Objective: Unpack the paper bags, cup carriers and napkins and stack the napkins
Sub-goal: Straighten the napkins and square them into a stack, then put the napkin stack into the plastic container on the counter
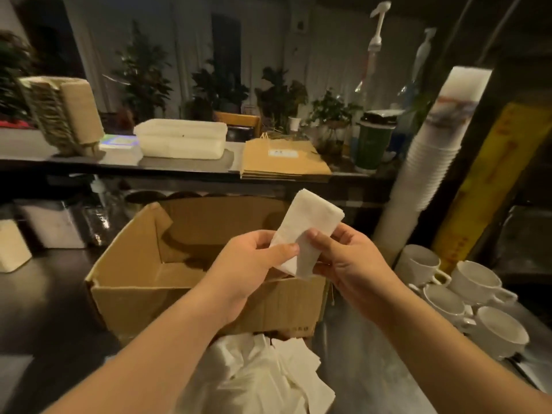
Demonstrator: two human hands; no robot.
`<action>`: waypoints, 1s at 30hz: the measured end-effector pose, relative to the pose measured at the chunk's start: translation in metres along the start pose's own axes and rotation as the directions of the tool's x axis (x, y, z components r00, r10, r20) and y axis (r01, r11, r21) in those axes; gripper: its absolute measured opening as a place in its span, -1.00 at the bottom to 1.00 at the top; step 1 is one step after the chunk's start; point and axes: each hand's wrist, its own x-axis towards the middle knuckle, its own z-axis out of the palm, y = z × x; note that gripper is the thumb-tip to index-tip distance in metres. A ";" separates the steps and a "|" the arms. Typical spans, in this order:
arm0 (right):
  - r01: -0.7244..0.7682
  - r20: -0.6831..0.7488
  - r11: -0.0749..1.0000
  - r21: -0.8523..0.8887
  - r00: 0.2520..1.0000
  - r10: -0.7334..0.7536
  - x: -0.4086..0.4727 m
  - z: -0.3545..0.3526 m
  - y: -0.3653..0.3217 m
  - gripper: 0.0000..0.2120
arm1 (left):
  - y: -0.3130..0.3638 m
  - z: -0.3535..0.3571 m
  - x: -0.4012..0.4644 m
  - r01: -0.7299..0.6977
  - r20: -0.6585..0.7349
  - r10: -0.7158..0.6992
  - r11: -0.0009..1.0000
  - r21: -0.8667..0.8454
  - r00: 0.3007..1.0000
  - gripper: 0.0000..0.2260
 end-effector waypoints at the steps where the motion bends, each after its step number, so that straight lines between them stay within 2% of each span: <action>1: 0.002 0.004 1.000 -0.004 1.000 -0.002 0.007 0.008 -0.014 -0.58 | 0.014 -0.010 0.004 0.017 -0.007 -0.017 1.000 -0.024 1.000 -0.68; 4: -0.001 0.026 1.000 0.008 1.000 0.001 0.025 0.030 -0.047 -0.62 | 0.048 -0.036 0.013 0.041 -0.018 -0.042 0.998 -0.048 0.999 -0.80; 9: -0.041 0.078 0.999 0.026 0.996 0.039 0.056 0.073 -0.097 -0.75 | 0.099 -0.085 0.026 0.019 -0.054 -0.020 0.999 -0.026 0.998 -0.85; 16: -0.056 0.169 0.998 0.042 0.984 0.048 0.106 0.139 -0.148 -0.68 | 0.148 -0.172 0.058 0.030 -0.049 -0.029 0.999 0.025 0.998 -0.87; 23: -0.034 0.212 0.999 -0.008 0.977 0.035 0.155 0.191 -0.158 -0.70 | 0.158 -0.231 0.097 0.040 -0.088 -0.036 0.998 0.042 0.995 -0.84; 26: -0.036 0.160 0.998 -0.060 0.986 0.045 0.182 0.210 -0.159 -0.76 | 0.157 -0.252 0.117 0.047 -0.092 -0.045 0.999 0.018 0.995 -0.85; 30: -0.061 0.159 0.996 -0.069 0.985 0.071 0.217 0.225 -0.163 -0.69 | 0.161 -0.275 0.149 0.025 -0.125 -0.010 0.992 0.125 0.992 -0.82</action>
